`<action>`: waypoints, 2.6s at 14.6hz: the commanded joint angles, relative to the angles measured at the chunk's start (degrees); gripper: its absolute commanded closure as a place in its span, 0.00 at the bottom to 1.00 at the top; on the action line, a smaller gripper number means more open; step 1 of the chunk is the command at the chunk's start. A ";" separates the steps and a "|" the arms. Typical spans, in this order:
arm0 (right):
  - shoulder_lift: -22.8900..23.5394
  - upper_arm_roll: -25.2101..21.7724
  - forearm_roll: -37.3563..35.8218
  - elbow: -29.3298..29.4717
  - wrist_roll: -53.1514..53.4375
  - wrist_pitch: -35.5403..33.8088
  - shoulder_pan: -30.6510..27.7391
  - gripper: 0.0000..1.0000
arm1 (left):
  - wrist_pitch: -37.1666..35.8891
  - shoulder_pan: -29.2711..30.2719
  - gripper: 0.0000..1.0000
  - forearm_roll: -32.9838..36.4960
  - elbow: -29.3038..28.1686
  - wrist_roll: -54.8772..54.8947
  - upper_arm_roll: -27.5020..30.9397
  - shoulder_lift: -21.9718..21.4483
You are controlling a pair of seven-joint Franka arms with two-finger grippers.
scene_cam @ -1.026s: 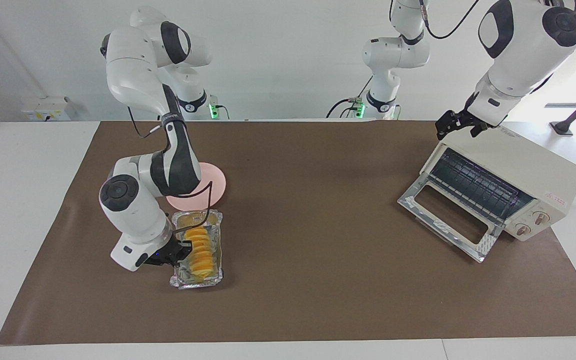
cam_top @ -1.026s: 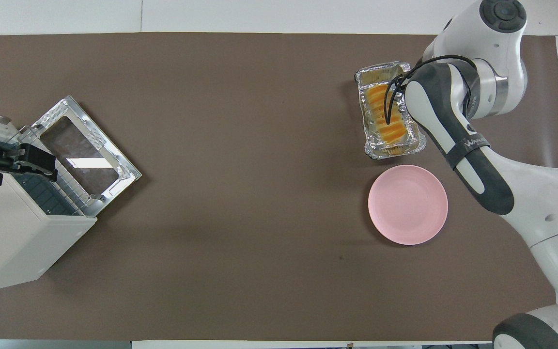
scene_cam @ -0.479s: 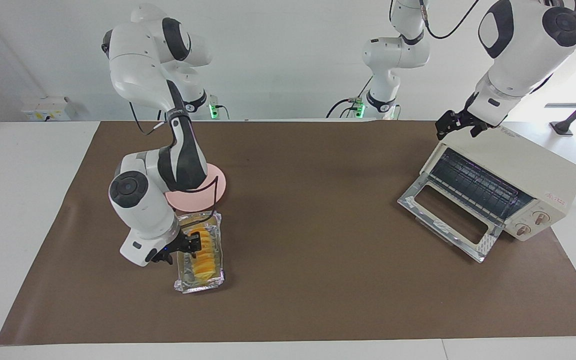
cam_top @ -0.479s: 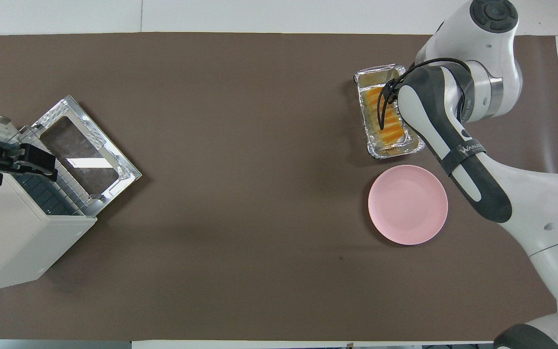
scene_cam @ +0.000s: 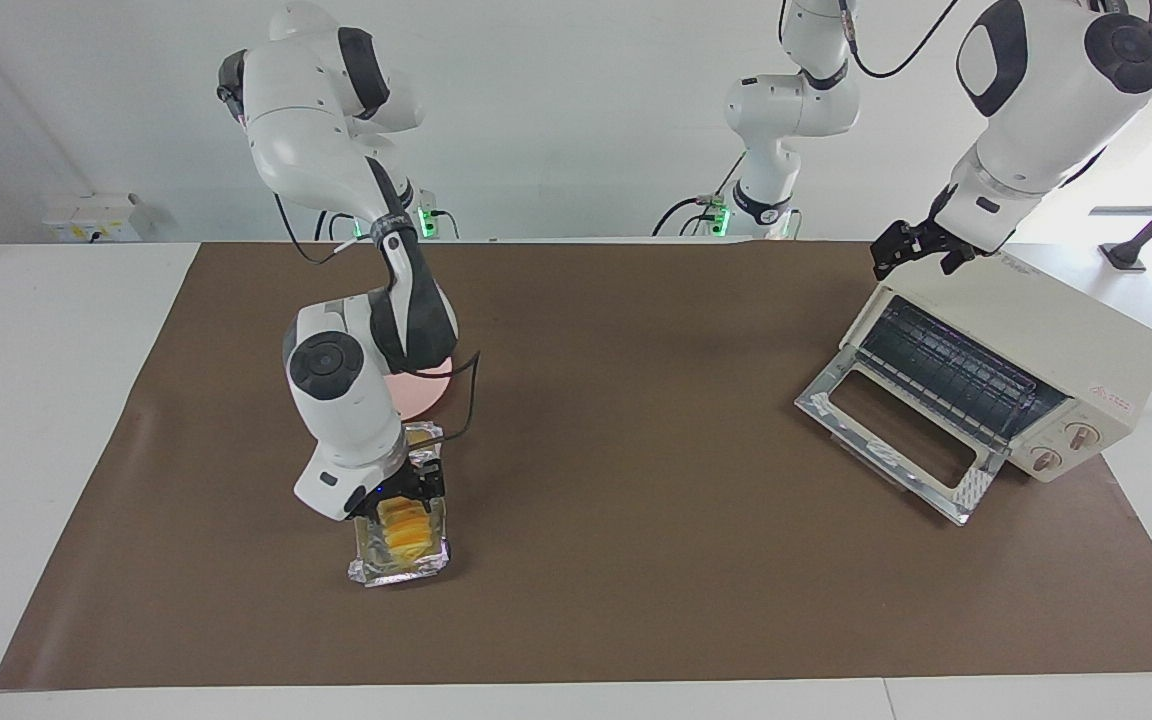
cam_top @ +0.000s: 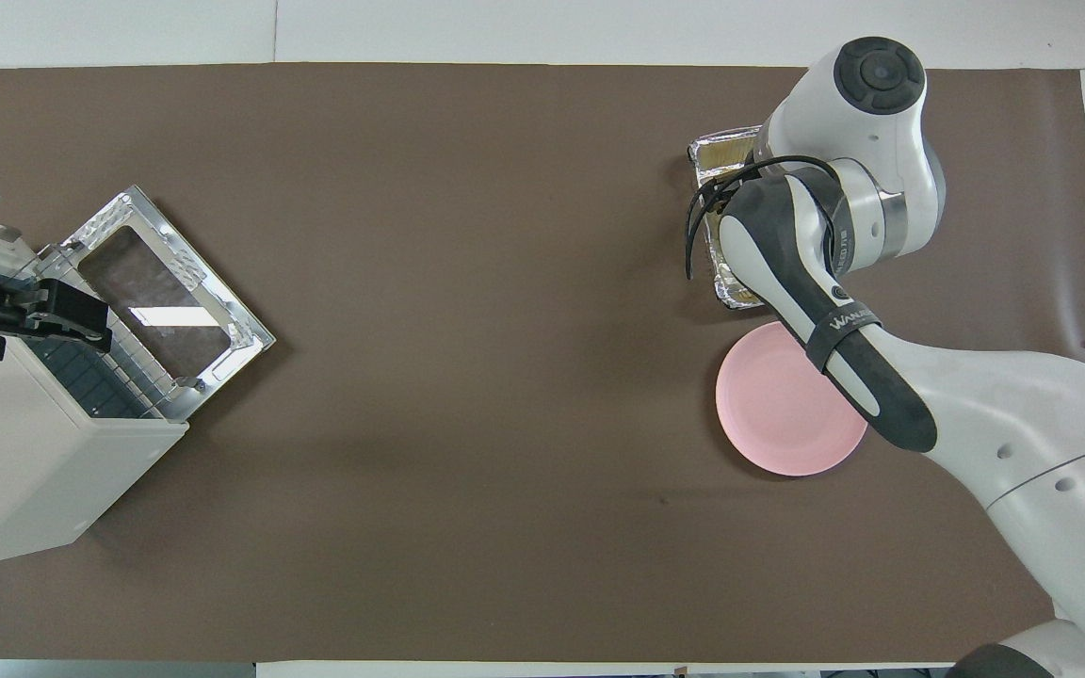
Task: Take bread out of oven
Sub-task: 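Tip the bread rolls from the foil tray onto the pink plate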
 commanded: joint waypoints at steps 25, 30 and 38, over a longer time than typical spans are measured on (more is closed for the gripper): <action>-49.90 0.99 14.99 -55.43 -0.65 4.14 -1.81 1.00 | -0.75 -0.27 0.00 0.13 -0.82 -0.16 0.28 -1.32; -47.46 0.99 14.99 -63.19 -2.41 18.48 -1.72 1.00 | -0.75 -0.18 0.00 0.13 -0.82 -0.16 0.28 -1.32; -43.49 0.90 14.99 -62.23 -3.82 22.54 -2.16 0.32 | -0.75 -0.18 0.00 0.13 -0.82 -0.16 0.28 -1.32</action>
